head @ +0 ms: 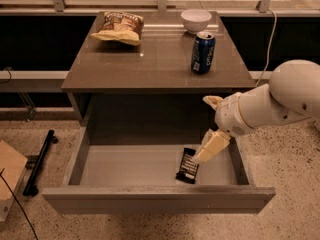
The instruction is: Pick rxbar chocolate from top drawer and place on counter
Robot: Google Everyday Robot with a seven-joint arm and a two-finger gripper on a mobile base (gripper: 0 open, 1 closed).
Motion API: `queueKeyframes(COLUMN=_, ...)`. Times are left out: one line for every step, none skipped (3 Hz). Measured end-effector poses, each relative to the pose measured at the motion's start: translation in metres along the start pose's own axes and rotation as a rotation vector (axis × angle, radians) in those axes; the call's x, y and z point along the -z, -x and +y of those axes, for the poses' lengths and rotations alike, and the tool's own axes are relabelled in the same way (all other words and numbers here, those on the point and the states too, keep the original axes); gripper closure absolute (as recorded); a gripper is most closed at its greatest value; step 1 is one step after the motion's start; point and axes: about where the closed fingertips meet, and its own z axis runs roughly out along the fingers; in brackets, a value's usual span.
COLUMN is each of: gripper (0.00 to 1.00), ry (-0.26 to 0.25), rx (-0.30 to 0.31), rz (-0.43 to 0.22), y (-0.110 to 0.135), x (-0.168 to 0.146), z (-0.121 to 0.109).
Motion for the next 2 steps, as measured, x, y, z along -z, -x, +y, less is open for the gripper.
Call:
queueKeyframes(gripper=0.00, ry=0.011, rx=-0.012, rz=-0.002, y=-0.017, x=-0.019, z=0.003)
queueKeyframes(gripper=0.00, ry=0.024, rx=-0.023, rz=-0.008, y=-0.035, x=-0.043, z=0.005)
